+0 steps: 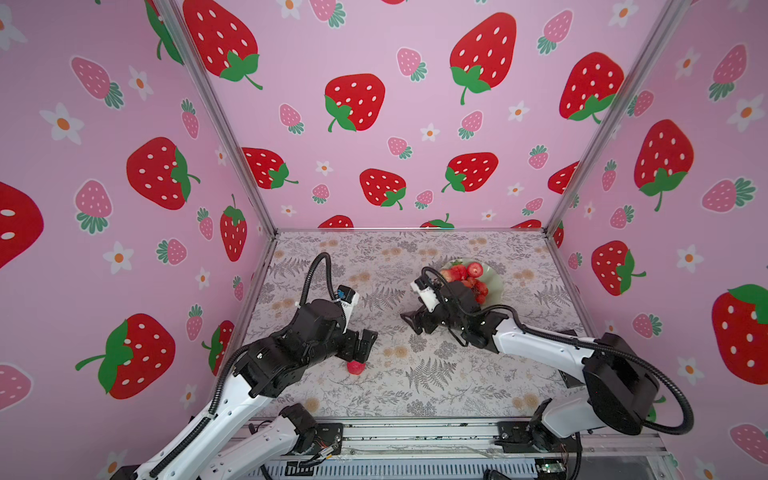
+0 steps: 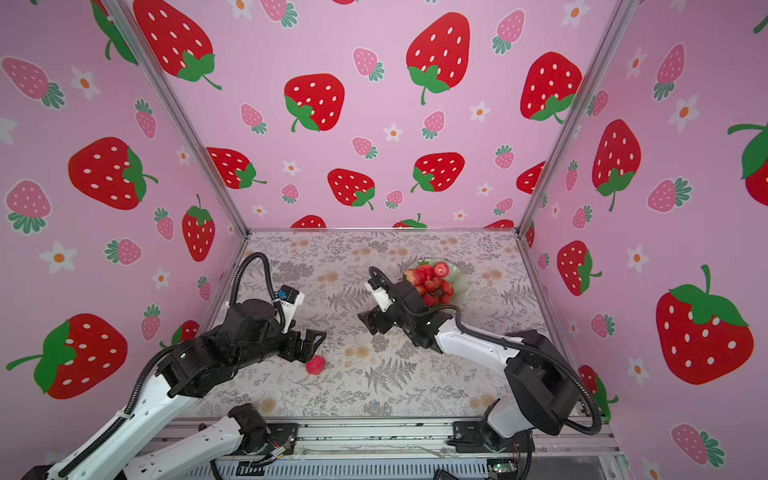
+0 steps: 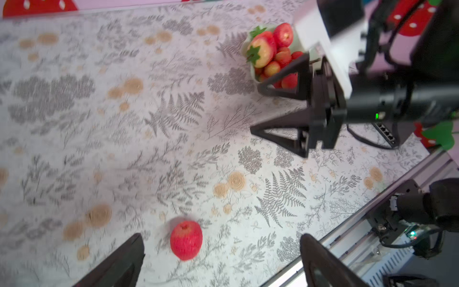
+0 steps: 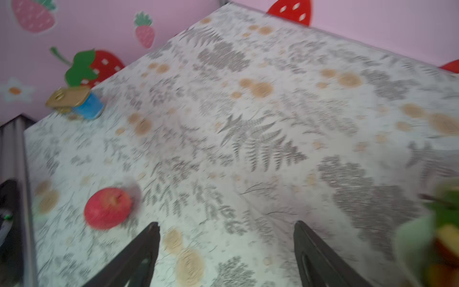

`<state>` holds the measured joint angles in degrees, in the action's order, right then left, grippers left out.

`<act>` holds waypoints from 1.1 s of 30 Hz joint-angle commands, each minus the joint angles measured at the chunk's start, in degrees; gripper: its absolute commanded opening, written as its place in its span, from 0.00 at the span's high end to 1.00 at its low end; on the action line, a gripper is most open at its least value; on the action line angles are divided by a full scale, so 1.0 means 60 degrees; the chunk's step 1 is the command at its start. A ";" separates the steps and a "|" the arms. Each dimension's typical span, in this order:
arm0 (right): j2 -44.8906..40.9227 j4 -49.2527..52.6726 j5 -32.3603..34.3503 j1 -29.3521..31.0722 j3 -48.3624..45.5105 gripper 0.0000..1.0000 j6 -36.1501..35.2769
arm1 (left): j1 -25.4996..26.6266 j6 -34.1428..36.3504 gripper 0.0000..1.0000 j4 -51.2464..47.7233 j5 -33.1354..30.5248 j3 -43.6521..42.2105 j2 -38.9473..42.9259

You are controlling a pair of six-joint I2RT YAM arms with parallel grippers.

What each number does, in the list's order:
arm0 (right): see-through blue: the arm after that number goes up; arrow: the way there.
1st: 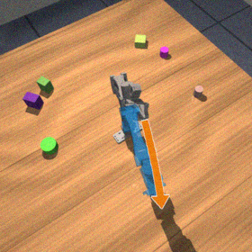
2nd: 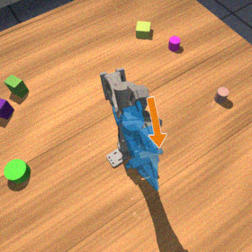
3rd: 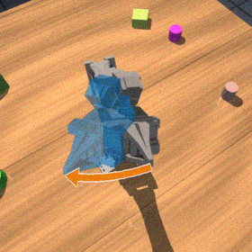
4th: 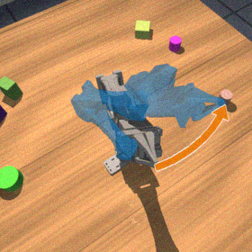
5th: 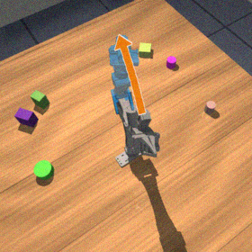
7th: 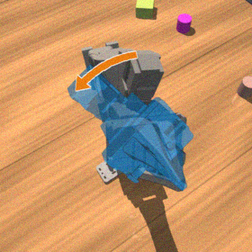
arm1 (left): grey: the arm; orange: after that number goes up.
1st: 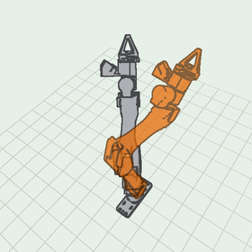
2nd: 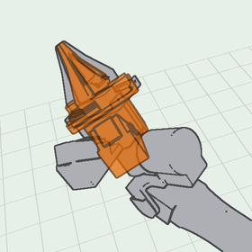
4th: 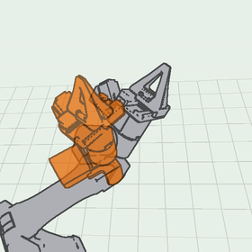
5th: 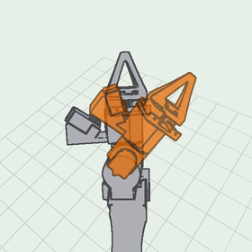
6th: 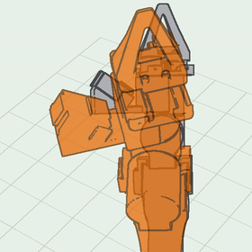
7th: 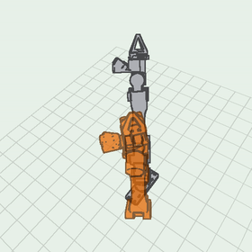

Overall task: Place and organize the fake fruits in the fruit bowl
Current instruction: 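Reach the right gripper across to the small red fuzzy fruit and grasp it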

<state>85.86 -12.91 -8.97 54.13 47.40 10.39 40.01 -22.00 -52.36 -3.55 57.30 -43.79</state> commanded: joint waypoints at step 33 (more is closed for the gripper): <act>0.6217 0.2555 -0.0669 0.2932 0.5980 0.18 -0.2755 | -0.0033 -0.2559 0.01 -0.4267 -0.2762 0.2070 0.1389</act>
<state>121.89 -1.04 -14.81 71.26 81.19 -4.51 40.01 -36.29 -77.56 -17.52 69.93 -36.75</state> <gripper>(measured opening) 0.822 0.990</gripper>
